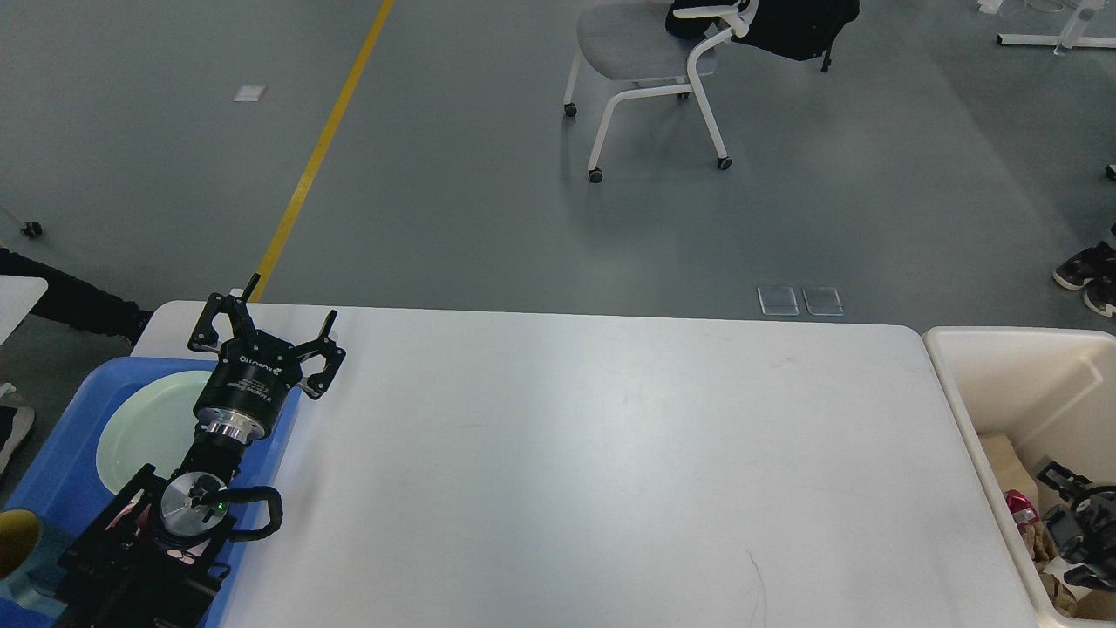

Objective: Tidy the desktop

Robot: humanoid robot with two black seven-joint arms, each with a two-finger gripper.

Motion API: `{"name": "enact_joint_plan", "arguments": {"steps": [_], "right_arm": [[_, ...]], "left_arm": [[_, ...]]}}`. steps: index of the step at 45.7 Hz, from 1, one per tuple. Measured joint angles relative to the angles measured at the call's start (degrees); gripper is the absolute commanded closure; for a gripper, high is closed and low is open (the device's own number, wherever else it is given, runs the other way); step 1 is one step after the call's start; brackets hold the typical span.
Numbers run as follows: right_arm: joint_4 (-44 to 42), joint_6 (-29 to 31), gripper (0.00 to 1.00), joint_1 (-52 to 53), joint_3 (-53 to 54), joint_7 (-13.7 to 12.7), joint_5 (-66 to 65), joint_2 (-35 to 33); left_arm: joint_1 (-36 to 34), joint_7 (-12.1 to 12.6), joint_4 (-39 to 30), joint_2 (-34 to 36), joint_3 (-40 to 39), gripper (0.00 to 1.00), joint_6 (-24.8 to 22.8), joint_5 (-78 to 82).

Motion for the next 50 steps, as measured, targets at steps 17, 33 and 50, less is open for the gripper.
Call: {"name": "enact_joint_plan", "arguments": {"steps": [17,33,50], "right_arm": [[13.62,2.64,0.00,17.20,39.44,4.94,0.70,-12.17],[23.63,2.93,0.00,16.27,73.49,5.24,0.47,-10.00],[42.68,10.14,0.00,-3.84,95.66,31.88,-1.01,-5.62]], "left_arm": [[0.00,0.00,0.05,0.00,0.00,0.04,0.00,0.00],[0.00,0.00,0.04,0.00,0.00,0.04,0.00,0.00],[0.00,0.00,-0.01,0.00,0.00,0.04,0.00,0.00]]}}
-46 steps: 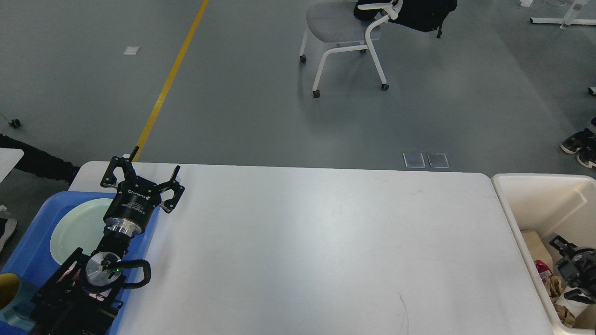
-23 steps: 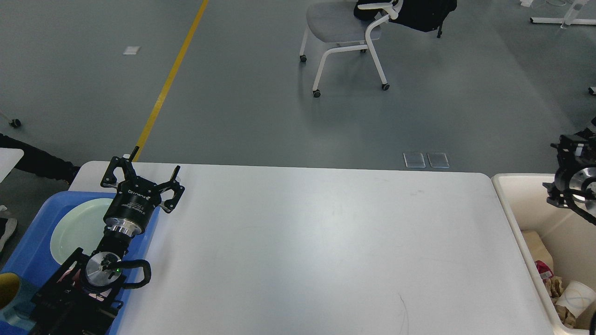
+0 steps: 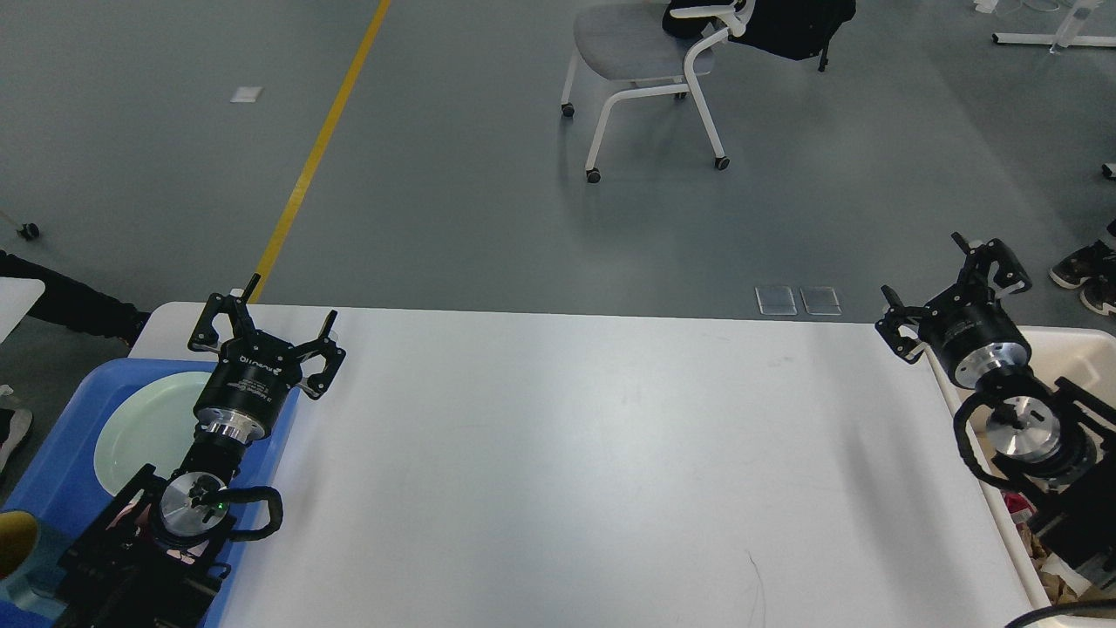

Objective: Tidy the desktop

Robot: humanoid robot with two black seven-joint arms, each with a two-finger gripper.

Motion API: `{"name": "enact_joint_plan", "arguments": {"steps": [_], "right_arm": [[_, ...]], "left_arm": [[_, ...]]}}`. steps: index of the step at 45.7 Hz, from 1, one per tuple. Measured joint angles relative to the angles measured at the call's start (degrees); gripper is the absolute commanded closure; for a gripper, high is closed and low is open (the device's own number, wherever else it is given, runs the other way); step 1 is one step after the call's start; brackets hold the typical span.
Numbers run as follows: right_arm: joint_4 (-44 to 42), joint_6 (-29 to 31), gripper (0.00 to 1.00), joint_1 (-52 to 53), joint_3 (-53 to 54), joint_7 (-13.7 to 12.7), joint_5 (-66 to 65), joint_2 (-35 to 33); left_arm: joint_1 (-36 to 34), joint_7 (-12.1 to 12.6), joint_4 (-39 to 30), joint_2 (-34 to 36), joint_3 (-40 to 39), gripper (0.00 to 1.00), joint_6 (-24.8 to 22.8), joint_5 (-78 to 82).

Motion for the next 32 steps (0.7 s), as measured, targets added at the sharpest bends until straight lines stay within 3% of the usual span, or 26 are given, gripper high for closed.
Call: {"name": "enact_joint_plan", "arguments": {"steps": [3,7,32], "right_arm": [[0.58,-0.26,0.00,-1.75,1.07,2.62,-0.87,1.75],[0.75,-1.40,0.00,-3.64,2.93,3.79,-2.13,3.62],[0.28,-2.72,0.00,-5.11,6.76,6.57,-5.60,4.29]], "left_arm": [[0.00,0.00,0.00,0.00,0.00,0.04,0.00,0.00],[0.00,0.00,0.00,0.00,0.00,0.04,0.00,0.00],[0.00,0.05,0.00,0.00,0.00,0.04,0.00,0.00]]}}
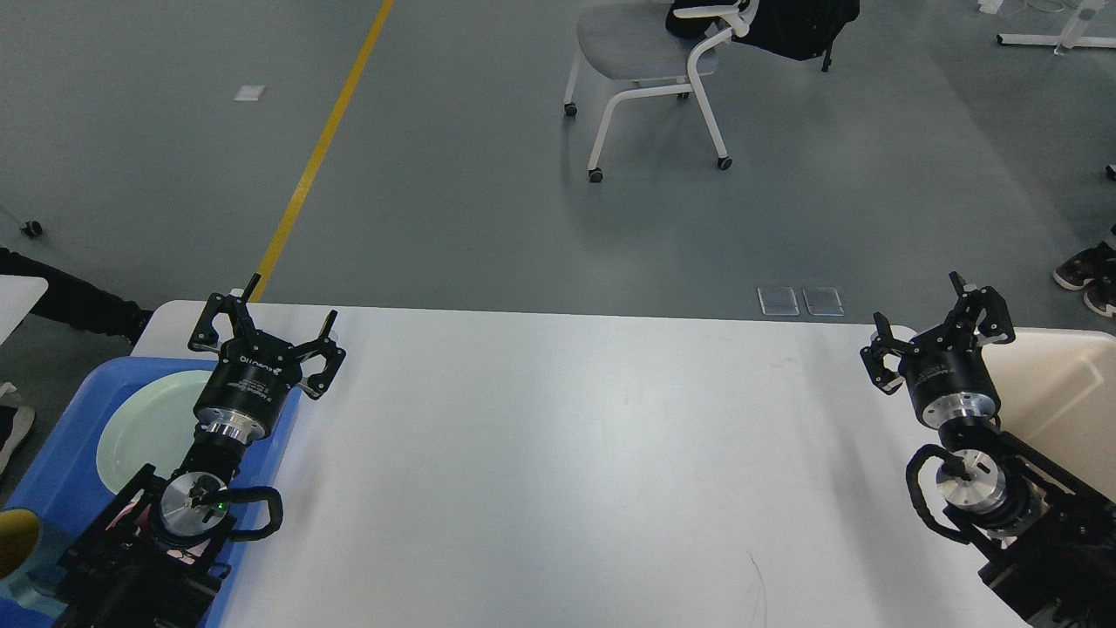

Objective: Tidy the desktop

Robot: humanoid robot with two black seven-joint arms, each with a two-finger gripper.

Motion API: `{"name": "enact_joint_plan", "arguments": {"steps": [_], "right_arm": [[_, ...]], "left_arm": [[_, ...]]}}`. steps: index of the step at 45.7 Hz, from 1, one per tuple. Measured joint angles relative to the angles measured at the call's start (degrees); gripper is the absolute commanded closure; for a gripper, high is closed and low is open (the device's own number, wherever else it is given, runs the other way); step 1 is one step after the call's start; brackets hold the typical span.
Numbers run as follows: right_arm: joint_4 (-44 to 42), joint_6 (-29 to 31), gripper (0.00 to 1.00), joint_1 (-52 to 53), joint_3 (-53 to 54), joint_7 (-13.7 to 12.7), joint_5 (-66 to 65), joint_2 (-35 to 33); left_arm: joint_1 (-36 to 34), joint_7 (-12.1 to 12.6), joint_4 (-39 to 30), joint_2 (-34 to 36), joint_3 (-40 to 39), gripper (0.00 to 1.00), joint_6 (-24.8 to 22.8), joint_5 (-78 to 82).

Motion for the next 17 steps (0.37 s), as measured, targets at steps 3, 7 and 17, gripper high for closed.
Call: {"name": "enact_joint_plan", "arguments": {"steps": [3,7,17], "right_arm": [[0.73,0.19,0.00,-0.82,1.19,0.47,0.04,-0.11],[1.87,0.25,0.00,-1.59,1.93,0.87,0.08,-0.22],[5.89,0.25,0.00,-3.29,2.10,0.96,0.09,-0.96]], "left_arm": [[0.00,0.00,0.00,0.00,0.00,0.04,0.00,0.00],[0.00,0.00,0.00,0.00,0.00,0.04,0.00,0.00],[0.00,-0.05,0.03,0.00,0.00,0.04,0.00,0.00]]}}
